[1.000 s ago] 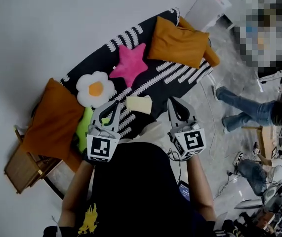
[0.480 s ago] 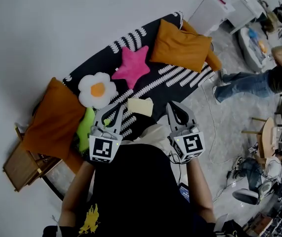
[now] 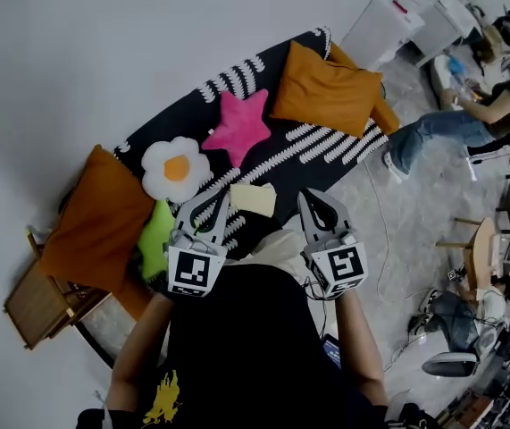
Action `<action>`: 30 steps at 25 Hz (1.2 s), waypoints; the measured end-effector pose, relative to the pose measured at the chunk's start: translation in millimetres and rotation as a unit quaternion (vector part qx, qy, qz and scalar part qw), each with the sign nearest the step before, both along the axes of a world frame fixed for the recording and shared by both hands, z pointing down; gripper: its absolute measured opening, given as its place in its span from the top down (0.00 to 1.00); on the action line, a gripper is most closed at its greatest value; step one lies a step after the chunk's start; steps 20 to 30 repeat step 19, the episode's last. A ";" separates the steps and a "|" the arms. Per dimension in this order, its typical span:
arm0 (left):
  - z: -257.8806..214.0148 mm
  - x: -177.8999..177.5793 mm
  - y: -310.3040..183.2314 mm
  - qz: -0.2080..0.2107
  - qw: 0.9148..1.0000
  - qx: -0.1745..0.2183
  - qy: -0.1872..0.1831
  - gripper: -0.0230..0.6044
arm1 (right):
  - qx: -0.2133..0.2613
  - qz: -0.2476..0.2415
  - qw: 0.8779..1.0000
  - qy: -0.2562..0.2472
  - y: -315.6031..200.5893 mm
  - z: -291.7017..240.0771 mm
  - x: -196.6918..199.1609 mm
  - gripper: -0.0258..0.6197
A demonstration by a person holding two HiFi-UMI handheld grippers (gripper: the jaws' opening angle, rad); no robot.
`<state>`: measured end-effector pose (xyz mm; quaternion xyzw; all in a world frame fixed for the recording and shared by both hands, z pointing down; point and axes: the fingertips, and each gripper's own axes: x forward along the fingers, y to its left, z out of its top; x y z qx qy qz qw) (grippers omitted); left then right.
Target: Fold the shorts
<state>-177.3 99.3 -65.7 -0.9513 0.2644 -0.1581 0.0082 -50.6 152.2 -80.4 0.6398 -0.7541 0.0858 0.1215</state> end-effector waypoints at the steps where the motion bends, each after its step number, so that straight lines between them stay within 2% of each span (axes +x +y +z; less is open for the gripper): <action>1: -0.1 0.4 0.5 0.000 1.000 0.001 -0.001 0.94 | -0.003 0.000 1.000 0.000 0.7 1.4 0.2 0.94; 10: -2.2 5.1 3.0 0.004 1.000 0.003 -0.002 0.94 | -0.005 0.000 1.000 0.002 2.1 -0.9 1.5 0.94; 14: 3.4 4.1 5.8 0.015 1.000 0.009 -0.017 0.94 | -0.001 -0.002 1.000 0.006 1.4 -0.1 -0.4 0.94; 19: 24.6 -4.4 25.4 0.023 0.999 -0.018 -0.028 0.94 | -0.018 -0.001 1.000 -0.001 17.1 9.5 -5.9 0.94; 30: 24.6 -4.4 25.4 0.023 0.999 -0.018 -0.028 0.94 | -0.018 -0.001 1.000 -0.001 17.1 9.5 -5.9 0.94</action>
